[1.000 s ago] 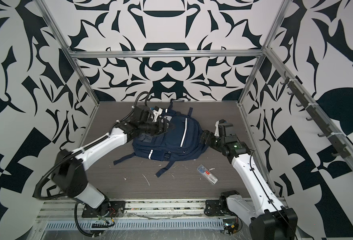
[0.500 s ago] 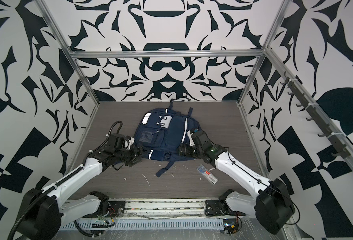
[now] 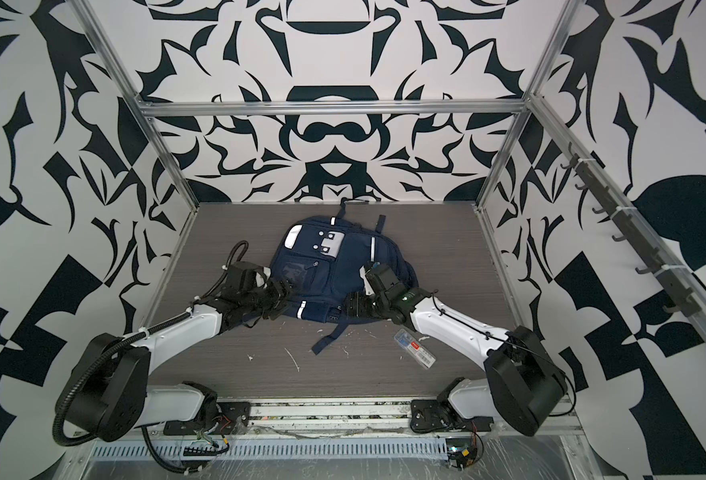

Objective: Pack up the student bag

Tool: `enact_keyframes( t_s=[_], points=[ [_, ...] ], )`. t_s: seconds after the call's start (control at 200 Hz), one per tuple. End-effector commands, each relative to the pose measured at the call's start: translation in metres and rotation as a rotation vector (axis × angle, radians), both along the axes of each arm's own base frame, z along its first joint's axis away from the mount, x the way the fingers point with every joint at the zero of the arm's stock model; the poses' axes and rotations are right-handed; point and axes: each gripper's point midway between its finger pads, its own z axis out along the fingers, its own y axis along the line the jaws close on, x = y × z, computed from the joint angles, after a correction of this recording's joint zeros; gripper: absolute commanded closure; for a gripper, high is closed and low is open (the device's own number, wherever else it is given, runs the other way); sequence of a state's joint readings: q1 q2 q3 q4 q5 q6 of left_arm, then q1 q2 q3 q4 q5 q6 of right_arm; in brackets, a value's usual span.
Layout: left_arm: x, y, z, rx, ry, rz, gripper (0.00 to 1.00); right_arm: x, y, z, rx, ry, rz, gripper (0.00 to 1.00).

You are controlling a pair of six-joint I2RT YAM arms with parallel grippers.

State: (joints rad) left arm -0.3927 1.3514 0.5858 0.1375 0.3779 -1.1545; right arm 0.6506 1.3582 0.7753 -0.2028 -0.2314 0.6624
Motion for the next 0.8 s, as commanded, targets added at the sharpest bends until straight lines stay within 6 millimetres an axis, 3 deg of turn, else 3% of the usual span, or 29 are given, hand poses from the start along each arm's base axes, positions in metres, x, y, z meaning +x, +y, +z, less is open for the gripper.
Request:
enact_keyframes(
  t_s=[0.0,0.255,0.45,0.64,0.795],
  points=[
    [0.018,0.004,-0.007,-0.022,-0.012,0.1,0.18,0.014,0.012,0.012,0.027,-0.046,-0.018,0.2],
    [0.036,0.0,-0.022,-0.09,0.031,0.19,0.18,0.017,0.012,0.003,-0.001,-0.037,-0.033,0.23],
    [0.046,-0.005,-0.023,-0.107,0.027,0.191,0.68,0.016,0.009,0.003,-0.011,-0.038,-0.038,0.24],
    [0.045,-0.007,-0.02,-0.115,0.024,0.181,1.0,0.017,0.007,0.004,-0.017,-0.048,-0.042,0.25],
    [0.041,-0.011,-0.006,-0.16,0.025,0.181,1.0,0.023,0.019,0.026,0.079,-0.14,-0.018,0.29]
  ],
)
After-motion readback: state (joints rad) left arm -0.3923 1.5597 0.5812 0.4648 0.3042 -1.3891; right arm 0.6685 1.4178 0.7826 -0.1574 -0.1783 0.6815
